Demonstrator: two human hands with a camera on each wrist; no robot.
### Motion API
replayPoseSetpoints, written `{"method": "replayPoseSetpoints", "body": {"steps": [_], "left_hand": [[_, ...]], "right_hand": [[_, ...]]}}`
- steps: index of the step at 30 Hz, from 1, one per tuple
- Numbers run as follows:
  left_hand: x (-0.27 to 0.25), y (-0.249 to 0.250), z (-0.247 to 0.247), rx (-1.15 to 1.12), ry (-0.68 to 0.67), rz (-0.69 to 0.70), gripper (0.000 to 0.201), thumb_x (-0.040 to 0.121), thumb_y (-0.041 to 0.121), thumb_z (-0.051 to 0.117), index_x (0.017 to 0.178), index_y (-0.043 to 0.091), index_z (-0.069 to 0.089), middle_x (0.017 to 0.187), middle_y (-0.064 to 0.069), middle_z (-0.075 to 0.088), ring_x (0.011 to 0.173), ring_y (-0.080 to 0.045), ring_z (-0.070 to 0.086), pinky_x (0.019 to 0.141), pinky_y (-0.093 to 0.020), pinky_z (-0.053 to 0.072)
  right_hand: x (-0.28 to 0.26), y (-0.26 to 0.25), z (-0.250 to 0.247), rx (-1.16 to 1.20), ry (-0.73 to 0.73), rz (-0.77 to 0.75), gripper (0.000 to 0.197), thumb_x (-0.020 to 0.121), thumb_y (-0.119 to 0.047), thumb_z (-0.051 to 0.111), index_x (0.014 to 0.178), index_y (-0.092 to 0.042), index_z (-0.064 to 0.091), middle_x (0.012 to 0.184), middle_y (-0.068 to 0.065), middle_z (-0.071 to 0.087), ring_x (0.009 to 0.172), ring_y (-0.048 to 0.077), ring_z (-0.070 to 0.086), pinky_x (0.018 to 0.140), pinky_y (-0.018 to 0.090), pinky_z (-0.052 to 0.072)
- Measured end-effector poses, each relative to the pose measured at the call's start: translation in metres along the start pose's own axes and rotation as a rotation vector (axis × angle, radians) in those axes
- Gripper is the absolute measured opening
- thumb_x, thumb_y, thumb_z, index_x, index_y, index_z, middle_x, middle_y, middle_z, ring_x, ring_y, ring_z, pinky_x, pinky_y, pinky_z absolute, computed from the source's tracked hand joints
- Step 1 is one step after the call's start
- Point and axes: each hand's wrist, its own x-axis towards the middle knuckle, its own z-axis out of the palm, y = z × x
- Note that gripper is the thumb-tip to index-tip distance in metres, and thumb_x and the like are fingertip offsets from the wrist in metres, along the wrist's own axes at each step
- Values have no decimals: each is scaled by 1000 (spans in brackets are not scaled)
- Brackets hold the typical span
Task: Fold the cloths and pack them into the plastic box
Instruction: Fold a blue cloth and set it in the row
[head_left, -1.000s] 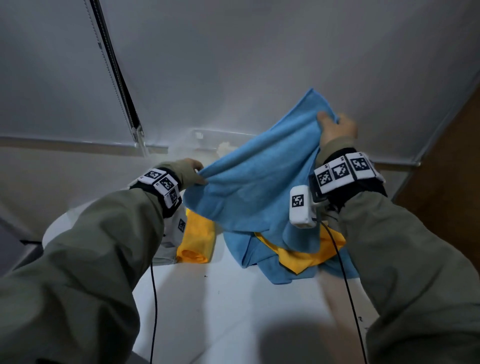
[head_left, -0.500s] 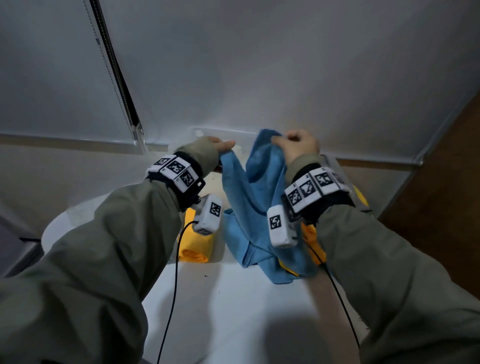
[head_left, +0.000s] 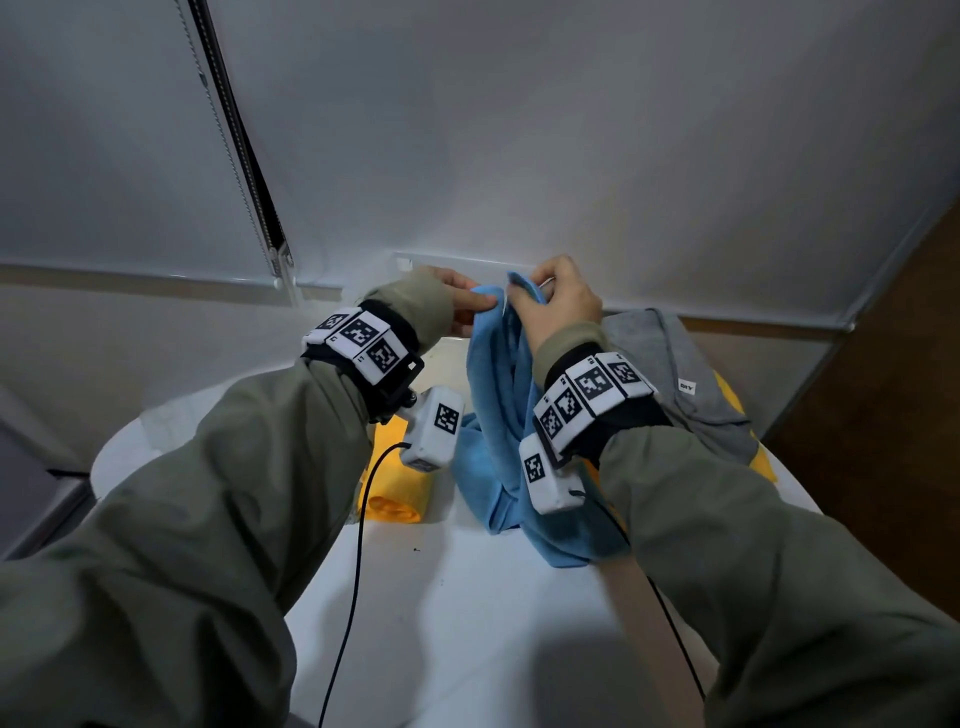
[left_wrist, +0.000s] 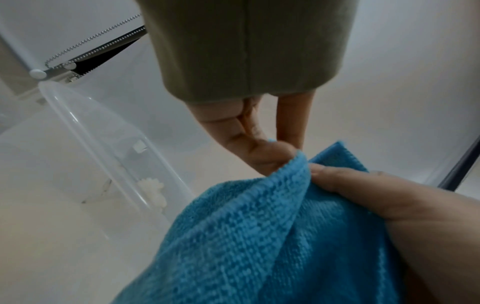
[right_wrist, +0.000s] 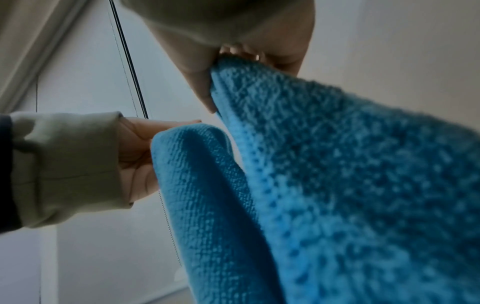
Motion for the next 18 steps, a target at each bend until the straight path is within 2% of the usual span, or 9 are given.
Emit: {"method": "replayPoseSetpoints", "body": {"steps": [3,7,8,10,12,14,16,18], "left_hand": [[-1,3,2,-5,-2,31,17,86,5,60,72,9,52,61,-5,59,40,-6,57,41,-16,48],[-3,6,3,-66,-18,69,17,90,4,54,73,7,52,48,1,62,38,-7,56,38,-16,45],[-4,6,3,-83,-10,82,17,90,3,53,74,6,52,48,1,62,38,-7,56,38,-16,45],[-5,7,5,-111,15,104,16,91,5,53,74,6,52,52,-1,63,39,-7,58,39,-16,46],[-5,9,7,-105,47,114,18,92,16,54,77,7,52,61,-4,61,39,-5,58,42,-16,49],[-5,11,8,-11,58,132,19,89,25,59,80,9,54,69,-3,59,44,-4,59,48,-17,52],[-3,11,7,60,81,166,16,84,19,66,77,10,54,69,-3,59,51,-7,60,50,-17,53],[1,10,3,81,139,180,17,82,9,67,71,11,53,62,0,60,50,-7,61,53,-19,55]], "right_hand": [[0,-2,4,-49,-26,-20,14,86,-30,58,79,-25,48,62,-10,47,68,20,55,66,34,51],[-2,-2,7,-83,-85,-35,7,86,-22,55,82,-27,53,65,-10,50,70,17,55,67,31,52],[-3,-3,6,-64,-109,-32,6,86,-22,55,87,-27,58,70,-10,55,74,16,57,72,32,54],[-5,-4,6,-66,-166,-52,22,86,-23,56,107,-24,64,94,-4,65,90,17,61,87,34,53],[-7,-6,6,-108,-179,-96,35,87,-24,54,122,-21,61,114,2,63,102,19,60,94,31,48],[-9,-7,5,-167,-196,-155,36,89,-23,52,124,-19,60,114,5,60,102,20,57,86,23,42],[-11,-7,8,-178,-238,-179,33,88,-16,51,119,-12,62,113,8,59,103,22,56,82,20,38],[-8,-4,10,21,-266,-67,35,87,-6,49,118,-10,64,109,8,64,97,21,58,86,25,45]]}}
